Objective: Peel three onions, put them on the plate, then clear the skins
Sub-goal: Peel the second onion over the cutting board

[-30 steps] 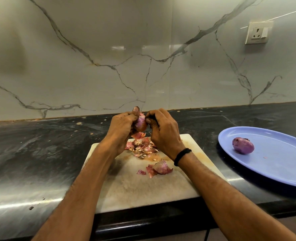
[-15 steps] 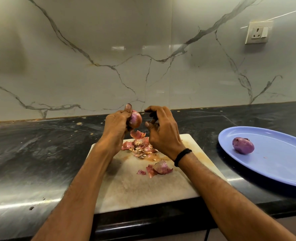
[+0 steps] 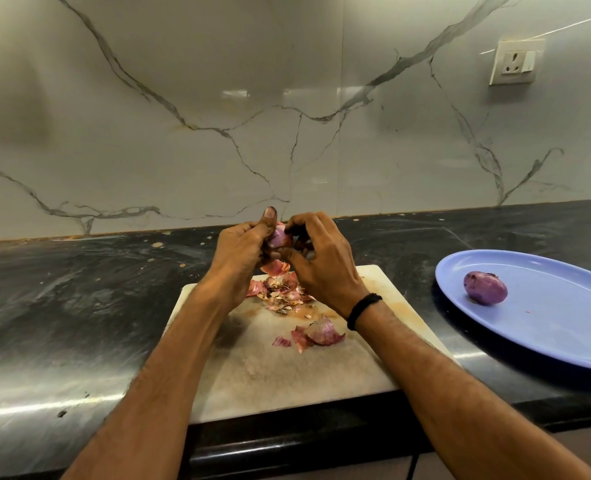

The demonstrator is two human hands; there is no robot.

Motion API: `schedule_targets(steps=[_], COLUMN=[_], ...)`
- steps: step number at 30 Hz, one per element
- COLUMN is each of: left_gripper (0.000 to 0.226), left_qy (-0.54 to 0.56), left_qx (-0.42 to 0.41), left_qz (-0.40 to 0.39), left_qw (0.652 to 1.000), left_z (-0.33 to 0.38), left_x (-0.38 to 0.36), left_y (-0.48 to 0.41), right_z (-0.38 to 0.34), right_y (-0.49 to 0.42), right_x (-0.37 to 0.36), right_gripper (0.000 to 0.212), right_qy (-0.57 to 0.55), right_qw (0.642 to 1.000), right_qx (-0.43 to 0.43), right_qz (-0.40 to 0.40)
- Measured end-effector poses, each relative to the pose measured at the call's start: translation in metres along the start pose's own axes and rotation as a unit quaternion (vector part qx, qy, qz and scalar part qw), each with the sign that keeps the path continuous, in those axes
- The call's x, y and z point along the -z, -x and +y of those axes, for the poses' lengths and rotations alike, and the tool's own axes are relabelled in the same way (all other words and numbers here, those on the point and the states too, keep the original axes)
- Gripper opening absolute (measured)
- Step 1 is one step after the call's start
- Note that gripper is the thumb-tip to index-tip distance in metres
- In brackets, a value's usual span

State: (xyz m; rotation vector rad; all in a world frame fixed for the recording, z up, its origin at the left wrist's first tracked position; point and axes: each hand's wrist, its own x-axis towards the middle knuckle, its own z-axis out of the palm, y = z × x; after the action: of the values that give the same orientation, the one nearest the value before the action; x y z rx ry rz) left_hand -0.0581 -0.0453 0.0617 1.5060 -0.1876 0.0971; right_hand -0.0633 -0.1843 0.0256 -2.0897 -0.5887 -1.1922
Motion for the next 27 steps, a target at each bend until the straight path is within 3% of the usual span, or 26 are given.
schedule_targets(steps=[4, 11, 18, 27], left_gripper=[0.045, 0.034, 0.038, 0.049], left_qy=[0.000, -0.001, 0.008, -0.035], left_qx=[-0.001, -0.004, -0.004, -0.017], left_qz=[0.004, 0.020, 0.010, 0.013], left_qw=[1.000, 1.000, 1.000, 0.999], left_z=[-0.0004, 0.0015, 0.0029, 0.0030], left_x=[-0.0001, 0.0004, 0.0009, 0.0003], left_y=[-0.0007, 0.0009, 0.0032, 0.0027], right_z=[0.0010, 0.0018, -0.0012, 0.0029], right_y=[0.0003, 0.0006, 0.0010, -0.0013], right_x=[-0.0003, -0.0008, 0.0011, 0.0005], right_gripper=[0.017, 0.013, 0.045, 0.015], right_qy=[0.003, -0.001, -0.014, 0.003], right_qw=[1.000, 1.000, 1.000, 0.999], right_qx=[0.001, -0.010, -0.005, -0.003], right_qz=[0.014, 0.027, 0.002, 0.049])
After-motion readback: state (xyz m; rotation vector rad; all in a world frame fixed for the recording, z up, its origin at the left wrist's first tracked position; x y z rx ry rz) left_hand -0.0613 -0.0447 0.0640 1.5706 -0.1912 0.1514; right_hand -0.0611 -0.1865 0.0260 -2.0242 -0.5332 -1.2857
